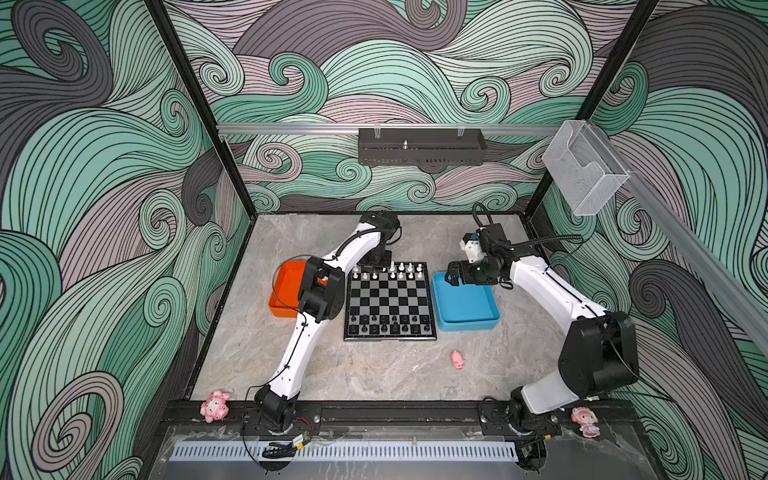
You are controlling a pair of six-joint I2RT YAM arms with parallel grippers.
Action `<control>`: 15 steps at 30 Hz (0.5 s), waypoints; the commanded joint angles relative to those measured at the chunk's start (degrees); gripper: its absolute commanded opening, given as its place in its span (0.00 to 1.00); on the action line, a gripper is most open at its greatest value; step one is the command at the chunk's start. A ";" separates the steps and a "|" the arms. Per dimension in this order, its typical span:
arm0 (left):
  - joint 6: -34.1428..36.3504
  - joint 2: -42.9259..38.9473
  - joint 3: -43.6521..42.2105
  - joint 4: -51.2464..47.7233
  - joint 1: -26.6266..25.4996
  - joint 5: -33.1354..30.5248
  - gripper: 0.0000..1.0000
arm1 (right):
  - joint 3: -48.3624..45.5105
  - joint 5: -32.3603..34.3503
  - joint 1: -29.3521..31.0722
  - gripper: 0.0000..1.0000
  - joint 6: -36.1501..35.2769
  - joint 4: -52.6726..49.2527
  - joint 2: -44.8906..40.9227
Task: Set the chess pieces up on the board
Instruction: 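Lower the white pawn with the left gripper onto a second-row square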
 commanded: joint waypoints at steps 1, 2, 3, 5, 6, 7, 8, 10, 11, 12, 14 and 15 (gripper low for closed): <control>0.01 1.23 1.55 -0.35 -0.17 -1.36 0.22 | -0.83 -0.40 -0.31 0.99 -0.71 -0.54 0.22; -0.10 1.16 1.55 -0.45 -0.13 -1.44 0.26 | -0.78 -0.41 -0.32 0.99 -0.75 -0.50 0.21; -0.18 0.97 1.60 -0.48 -0.17 -1.45 0.28 | -0.83 -0.38 -0.30 0.99 -0.71 -0.48 0.15; -0.30 0.38 1.65 -0.29 -0.17 -1.45 0.30 | -0.81 -0.30 -0.31 0.99 -0.61 -0.47 0.06; -0.23 0.06 1.64 -0.18 -0.17 -1.48 0.32 | -0.77 -0.30 -0.30 0.99 -0.62 -0.51 -0.16; -0.03 -0.21 1.65 -0.01 -0.17 -1.38 0.32 | -0.77 -0.32 -0.28 0.99 -0.61 -0.49 -0.26; -0.04 -0.47 1.72 0.01 -0.16 -1.34 0.33 | -0.77 -0.32 -0.30 0.99 -0.53 -0.49 -0.27; -0.27 -1.11 2.20 -0.52 -0.17 -1.15 0.33 | -0.85 -0.21 -0.33 0.99 -0.53 -0.52 -0.51; -0.51 -1.51 2.55 -0.84 -0.17 -1.04 0.34 | -0.93 -0.23 -0.30 0.99 -0.46 -0.53 -0.60; -0.77 -2.15 2.95 -1.35 -0.17 -0.93 0.34 | -0.85 -0.21 -0.33 0.99 -0.44 -0.55 -0.65; -0.85 -4.05 3.05 -1.50 -0.17 -0.84 0.34 | -0.68 -0.13 -0.34 0.99 -0.36 -0.56 -0.64; -0.93 -5.33 3.04 -1.42 -0.21 -0.62 0.35 | -0.46 -0.14 -0.26 0.99 -0.26 -0.66 -0.79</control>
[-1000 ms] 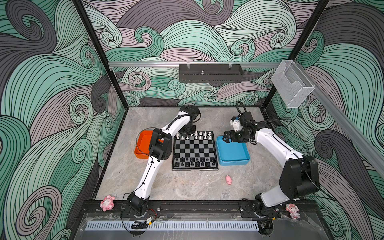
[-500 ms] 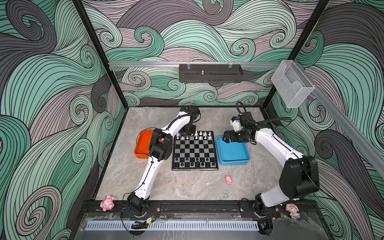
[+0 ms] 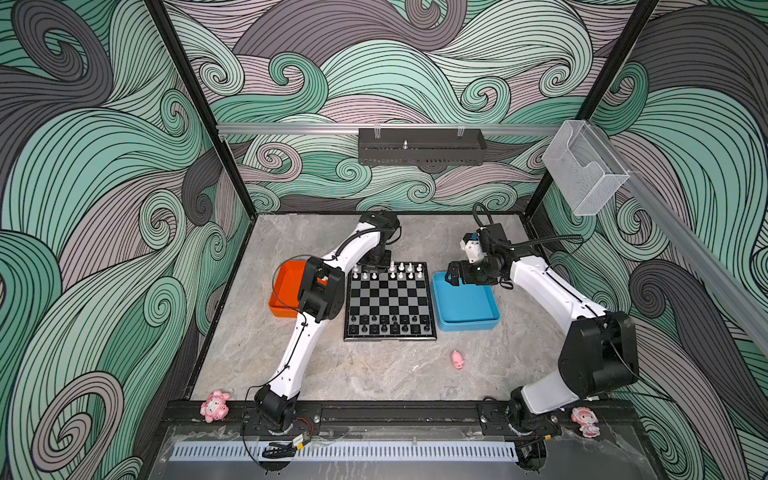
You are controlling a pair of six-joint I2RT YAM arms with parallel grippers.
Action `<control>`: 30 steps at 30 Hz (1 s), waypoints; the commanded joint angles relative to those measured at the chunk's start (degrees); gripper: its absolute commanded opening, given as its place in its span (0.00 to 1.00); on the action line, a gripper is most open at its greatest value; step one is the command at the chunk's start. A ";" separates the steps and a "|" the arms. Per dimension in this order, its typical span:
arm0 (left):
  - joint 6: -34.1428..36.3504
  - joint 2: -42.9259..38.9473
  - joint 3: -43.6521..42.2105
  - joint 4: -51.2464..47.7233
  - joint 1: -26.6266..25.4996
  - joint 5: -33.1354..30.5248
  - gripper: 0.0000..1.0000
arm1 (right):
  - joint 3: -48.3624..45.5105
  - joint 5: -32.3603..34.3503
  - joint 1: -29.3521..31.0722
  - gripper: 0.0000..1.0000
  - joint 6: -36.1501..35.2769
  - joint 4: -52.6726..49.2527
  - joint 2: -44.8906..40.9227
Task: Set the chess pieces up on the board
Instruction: 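Lower the white pawn with the left gripper onto a second-row square, then open the left gripper and swing it back over the orange tray, then lower the left gripper toward the remaining white pawns in the tray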
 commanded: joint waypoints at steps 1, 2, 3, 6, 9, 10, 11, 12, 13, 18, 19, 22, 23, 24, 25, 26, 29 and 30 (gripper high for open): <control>-0.75 -6.38 2.35 -1.13 -0.17 0.11 0.36 | -0.11 -0.12 -0.17 0.99 -0.18 -0.88 -0.85; -0.64 -7.66 2.35 -0.85 -0.16 0.42 0.37 | 0.17 -0.20 -0.19 0.99 -0.14 -1.20 -0.91; -0.47 -9.17 2.40 -0.65 -0.17 0.75 0.38 | 0.54 -0.31 -0.15 0.99 -0.06 -1.47 -1.06; 0.05 -13.43 1.93 -0.53 -0.17 0.67 0.41 | 1.23 -0.33 -0.14 0.99 0.48 -1.96 -1.94; -0.38 -17.77 -0.41 -0.75 -0.08 -1.66 0.44 | 1.58 -0.21 0.23 0.99 1.26 -2.32 -2.74; -0.54 -19.34 -1.67 -0.88 -0.04 -2.93 0.46 | 1.82 -0.09 0.50 0.99 1.42 -2.61 -2.76; -0.43 -20.76 -2.93 -0.88 0.06 -3.64 0.47 | 2.08 0.16 0.89 0.99 1.53 -2.89 -2.75; -0.40 -22.43 -4.87 -0.71 0.40 -3.86 0.50 | 2.43 0.52 1.50 0.99 1.58 -3.28 -2.69; -0.55 -24.30 -7.09 -0.26 0.89 -3.78 0.53 | 2.78 0.87 2.31 0.99 1.62 -3.45 -2.59; -1.27 -33.90 -20.49 3.26 5.76 -1.86 0.69 | 4.93 2.37 6.42 0.99 2.60 -3.53 -0.99; -1.31 -35.96 -23.35 4.02 7.25 -1.61 0.71 | 5.56 2.68 7.42 0.99 2.80 -3.43 -0.36; -1.26 -41.13 -31.03 5.63 12.70 0.39 0.76 | 7.63 3.18 10.33 0.99 3.33 -3.39 2.20; -1.29 -42.28 -33.17 6.08 14.41 0.95 0.77 | 8.28 3.30 11.14 0.99 3.38 -3.35 3.03; -1.11 -43.67 -35.53 6.73 16.23 1.14 0.80 | 9.03 3.33 12.04 0.99 3.55 -3.41 4.05; -0.79 -44.74 -37.91 7.63 17.80 1.06 0.81 | 9.77 3.47 12.78 0.99 3.71 -3.43 4.93; -0.52 -45.48 -39.76 8.61 19.10 1.18 0.82 | 10.35 3.48 13.31 0.99 3.86 -3.32 5.65; 0.03 -46.29 -44.58 11.59 22.48 1.76 0.83 | 12.07 3.34 14.59 0.99 4.25 -3.29 8.02; 0.05 -45.70 -45.21 12.02 23.44 2.12 0.83 | 12.50 3.40 14.92 0.99 4.26 -3.33 8.53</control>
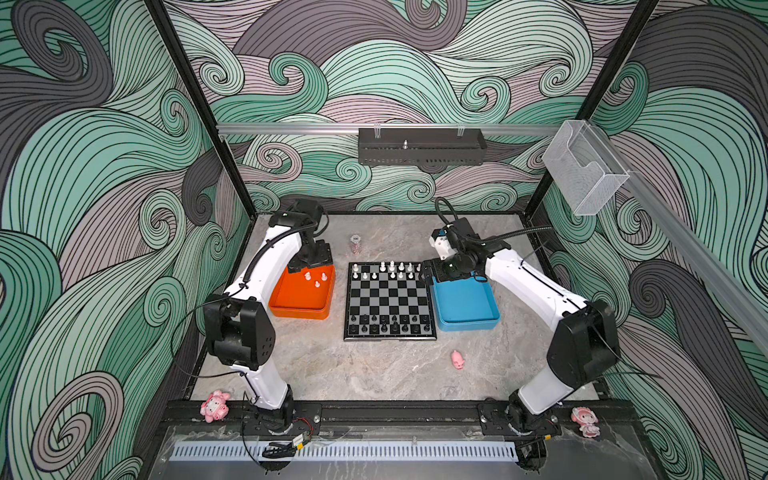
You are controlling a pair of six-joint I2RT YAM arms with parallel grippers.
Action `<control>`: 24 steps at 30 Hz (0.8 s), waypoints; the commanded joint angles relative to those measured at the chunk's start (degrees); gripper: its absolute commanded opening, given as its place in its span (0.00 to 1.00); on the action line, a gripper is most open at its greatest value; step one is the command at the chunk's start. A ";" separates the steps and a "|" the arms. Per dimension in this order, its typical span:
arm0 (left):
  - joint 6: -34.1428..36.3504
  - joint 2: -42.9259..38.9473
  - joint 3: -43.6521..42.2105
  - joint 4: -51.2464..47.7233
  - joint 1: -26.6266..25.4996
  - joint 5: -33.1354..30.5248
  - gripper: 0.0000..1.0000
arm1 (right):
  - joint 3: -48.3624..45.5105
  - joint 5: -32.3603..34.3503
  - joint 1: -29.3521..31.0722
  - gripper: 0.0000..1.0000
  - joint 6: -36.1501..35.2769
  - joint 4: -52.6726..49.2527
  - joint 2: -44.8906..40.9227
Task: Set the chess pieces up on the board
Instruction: 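Lower the left gripper toward the remaining white pawns in the tray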
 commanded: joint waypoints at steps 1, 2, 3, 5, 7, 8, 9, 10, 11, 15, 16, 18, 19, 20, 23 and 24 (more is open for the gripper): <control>0.41 0.01 -1.63 3.56 1.88 2.05 0.83 | 2.38 1.18 0.83 0.99 0.92 -0.67 1.79; 0.47 1.04 -1.48 3.56 2.29 2.32 0.83 | 2.61 1.21 0.94 0.99 1.00 -0.67 2.27; 0.56 2.58 -0.94 3.20 2.65 2.75 0.82 | 2.78 1.19 1.03 0.99 1.00 -0.67 2.56; -0.15 6.57 1.73 0.51 3.10 4.09 0.80 | 2.76 1.35 1.01 0.99 1.01 -0.63 2.83; -0.69 9.71 2.35 0.93 3.11 5.08 0.76 | 2.63 2.02 1.02 0.99 0.84 -0.61 3.02; -1.06 10.87 2.27 1.70 3.11 5.32 0.73 | 2.56 2.17 1.03 0.99 0.76 -0.67 3.03; -1.41 12.11 2.13 2.59 3.09 5.76 0.71 | 2.44 2.33 1.03 0.99 0.59 -0.63 3.12; -1.82 13.29 2.22 3.19 3.11 5.90 0.69 | 2.26 2.48 1.02 0.99 0.48 -0.68 3.14; -2.10 14.11 2.22 3.82 3.04 6.09 0.67 | 2.16 2.59 0.92 0.99 0.35 -0.66 3.17; -2.47 17.29 3.16 4.70 3.02 6.33 0.61 | 1.67 2.60 0.30 0.99 -0.13 -0.73 3.27; -2.57 17.78 3.32 4.80 3.02 6.02 0.59 | 1.53 2.60 0.06 0.99 -0.22 -0.63 3.31; -2.80 18.34 3.44 5.33 3.02 5.74 0.56 | 1.30 2.51 -0.43 0.99 -0.33 -0.71 3.39; -2.85 18.76 3.54 5.61 3.02 5.70 0.54 | 1.31 2.40 -0.67 0.99 -0.49 -0.60 3.53; -2.85 19.10 3.71 5.78 3.02 5.53 0.53 | 1.25 2.32 -0.85 0.99 -0.58 -0.63 3.65; -2.94 20.46 4.46 5.68 3.02 4.72 0.44 | 1.23 1.90 -1.41 0.99 -0.92 -0.60 4.05; -3.05 20.87 4.64 5.87 3.02 4.44 0.43 | 1.22 1.82 -1.57 0.99 -0.99 -0.61 4.10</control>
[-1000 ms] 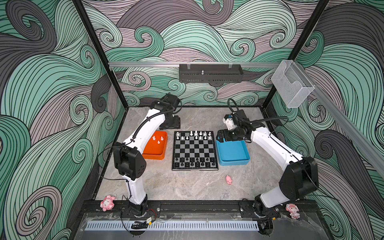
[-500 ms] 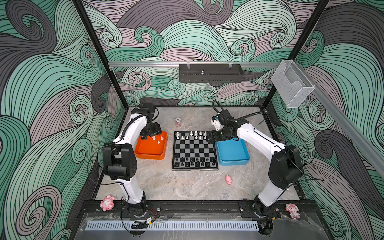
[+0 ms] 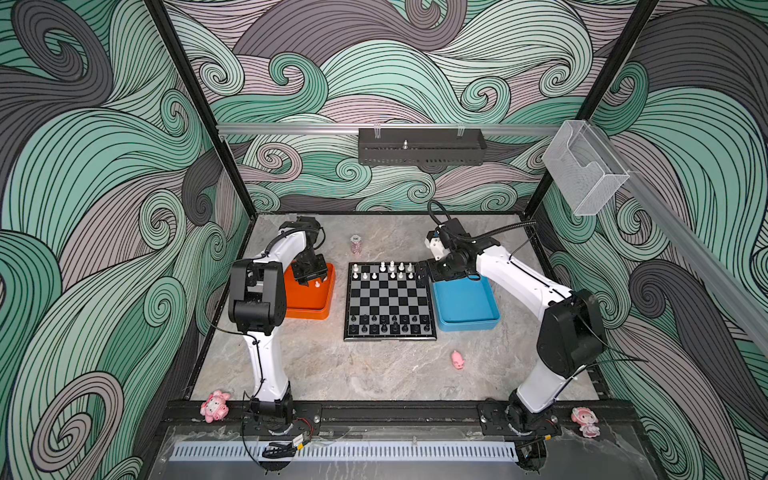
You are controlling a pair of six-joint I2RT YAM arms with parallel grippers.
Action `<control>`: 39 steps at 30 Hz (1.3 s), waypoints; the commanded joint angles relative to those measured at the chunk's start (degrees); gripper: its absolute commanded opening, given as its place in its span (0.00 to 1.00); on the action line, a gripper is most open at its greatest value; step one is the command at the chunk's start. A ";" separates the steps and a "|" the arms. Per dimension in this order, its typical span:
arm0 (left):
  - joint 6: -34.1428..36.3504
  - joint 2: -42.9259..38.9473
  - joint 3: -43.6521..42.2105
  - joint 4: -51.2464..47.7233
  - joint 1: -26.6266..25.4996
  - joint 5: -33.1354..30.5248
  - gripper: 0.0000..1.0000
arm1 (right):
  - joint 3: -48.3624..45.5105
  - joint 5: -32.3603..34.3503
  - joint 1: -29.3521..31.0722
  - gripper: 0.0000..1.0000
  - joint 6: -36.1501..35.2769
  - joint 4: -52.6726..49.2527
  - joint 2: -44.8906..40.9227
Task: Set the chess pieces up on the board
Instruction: 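Lower the left gripper toward the remaining white pawns in the tray, then close the left gripper on a white pawn and lift it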
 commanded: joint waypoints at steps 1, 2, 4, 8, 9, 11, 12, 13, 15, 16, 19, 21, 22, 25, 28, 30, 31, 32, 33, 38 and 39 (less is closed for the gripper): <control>-0.71 1.73 2.41 0.49 0.23 -1.02 0.42 | 0.19 0.15 -0.73 0.99 -0.95 -0.61 1.31; -0.84 2.09 2.63 0.61 0.23 -1.21 0.41 | 0.20 0.06 -0.88 0.99 -1.02 -0.66 1.49; -1.06 2.71 2.76 0.70 0.23 -1.43 0.39 | 0.15 -0.26 -1.14 0.99 -1.20 -0.63 1.62; -1.28 3.90 2.94 1.01 0.14 -1.77 0.38 | -0.04 -0.48 -1.71 0.99 -1.50 -0.65 1.96; -1.32 4.12 3.03 1.08 0.14 -1.77 0.37 | -0.03 -0.63 -1.88 0.99 -1.55 -0.60 1.98; -1.40 4.53 3.07 1.34 0.14 -1.75 0.36 | -0.10 -0.64 -2.05 0.99 -1.67 -0.66 2.13; -1.41 4.65 3.20 1.40 0.14 -1.79 0.35 | -0.13 -0.73 -2.24 0.99 -1.68 -0.66 2.17; -1.47 4.76 3.25 1.45 0.14 -1.88 0.35 | -0.07 -0.82 -2.31 0.99 -1.74 -0.64 2.27; -1.52 5.08 3.38 1.46 0.14 -2.01 0.33 | -0.15 -0.92 -2.47 0.99 -1.84 -0.59 2.38; -1.50 5.20 3.41 1.48 0.14 -2.08 0.32 | -0.16 -0.91 -2.59 0.99 -1.85 -0.56 2.36; -1.58 5.70 3.68 1.54 0.14 -2.06 0.30 | -0.37 -1.00 -2.75 0.99 -1.85 -0.47 2.48; -1.58 5.97 3.80 1.54 0.14 -2.06 0.29 | -0.34 -1.09 -2.94 0.99 -1.92 -0.45 2.41; -1.58 6.01 3.79 1.54 0.10 -2.06 0.28 | -0.42 -1.09 -2.95 0.99 -1.94 -0.43 2.52; -1.58 6.26 3.81 1.70 0.14 -2.14 0.25 | -0.50 -1.18 -3.11 0.99 -1.94 -0.31 2.55; -1.61 6.44 3.71 1.64 0.14 -2.23 0.24 | -0.64 -1.33 -3.17 0.99 -2.03 -0.41 2.43; -1.59 6.53 3.69 1.73 0.14 -2.15 0.23 | -0.71 -1.33 -3.34 0.99 -2.03 -0.39 2.42; -1.58 6.54 3.78 1.76 0.14 -2.06 0.23 | -0.75 -1.29 -3.29 0.99 -2.01 -0.41 2.48; -1.58 6.58 3.78 1.80 0.14 -2.06 0.22 | -0.75 -1.34 -3.36 0.99 -2.03 -0.38 2.34; -1.63 6.65 3.73 1.81 0.14 -2.06 0.22 | -0.77 -1.32 -3.38 0.99 -2.03 -0.34 2.32; -1.58 6.72 3.71 1.85 0.14 -1.97 0.15 | -0.86 -1.30 -3.47 0.99 -2.03 -0.38 2.18; -1.53 6.71 3.80 1.77 0.15 -2.01 0.15 | -0.87 -1.32 -3.39 0.99 -2.03 -0.33 2.10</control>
